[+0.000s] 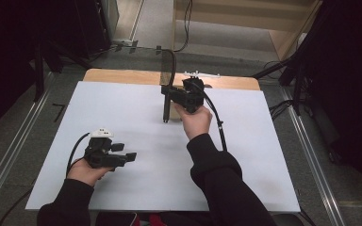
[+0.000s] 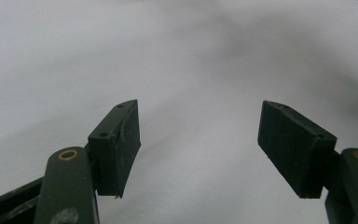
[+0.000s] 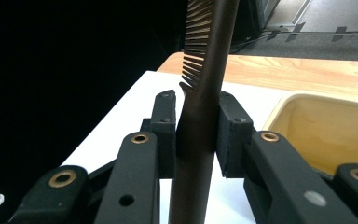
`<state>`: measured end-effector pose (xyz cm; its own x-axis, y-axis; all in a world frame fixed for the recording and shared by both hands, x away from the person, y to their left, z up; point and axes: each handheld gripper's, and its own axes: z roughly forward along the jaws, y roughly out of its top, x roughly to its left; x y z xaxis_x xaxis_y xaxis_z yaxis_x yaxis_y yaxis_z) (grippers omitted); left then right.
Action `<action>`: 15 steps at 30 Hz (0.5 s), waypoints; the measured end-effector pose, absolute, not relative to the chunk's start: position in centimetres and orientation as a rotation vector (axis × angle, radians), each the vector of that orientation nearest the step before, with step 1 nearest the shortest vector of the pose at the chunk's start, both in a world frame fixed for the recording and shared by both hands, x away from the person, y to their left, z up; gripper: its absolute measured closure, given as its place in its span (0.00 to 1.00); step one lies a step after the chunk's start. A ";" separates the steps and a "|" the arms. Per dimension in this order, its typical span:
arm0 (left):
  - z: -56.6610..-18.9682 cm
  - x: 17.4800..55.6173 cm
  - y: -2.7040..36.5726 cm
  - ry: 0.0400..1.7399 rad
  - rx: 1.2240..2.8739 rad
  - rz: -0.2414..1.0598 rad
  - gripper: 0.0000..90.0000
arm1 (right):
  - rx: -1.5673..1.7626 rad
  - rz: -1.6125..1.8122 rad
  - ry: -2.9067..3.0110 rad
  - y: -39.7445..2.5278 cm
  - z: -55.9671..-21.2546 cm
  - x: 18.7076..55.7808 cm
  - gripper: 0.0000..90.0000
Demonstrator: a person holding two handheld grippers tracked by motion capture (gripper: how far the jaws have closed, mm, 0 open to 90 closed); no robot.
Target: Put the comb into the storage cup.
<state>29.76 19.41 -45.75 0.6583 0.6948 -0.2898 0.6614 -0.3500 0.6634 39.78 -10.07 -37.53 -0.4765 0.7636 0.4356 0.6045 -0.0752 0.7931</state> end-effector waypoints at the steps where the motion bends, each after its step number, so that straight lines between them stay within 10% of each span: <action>1: -45.8 29.7 19.5 1.047 2.086 0.054 0.34 | 1.520 1.595 2.024 -10.1 -37.5 39.8 0.78; 15: -45.8 29.4 20.0 1.063 2.084 0.062 0.34 | 1.533 1.603 1.978 -11.0 -37.2 40.8 0.78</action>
<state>29.35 20.03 -45.83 0.6487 0.7050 -0.2866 0.6672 -0.3457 0.6598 40.81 -10.99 -37.19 -0.4575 0.7728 0.4399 0.5904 -0.1059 0.8001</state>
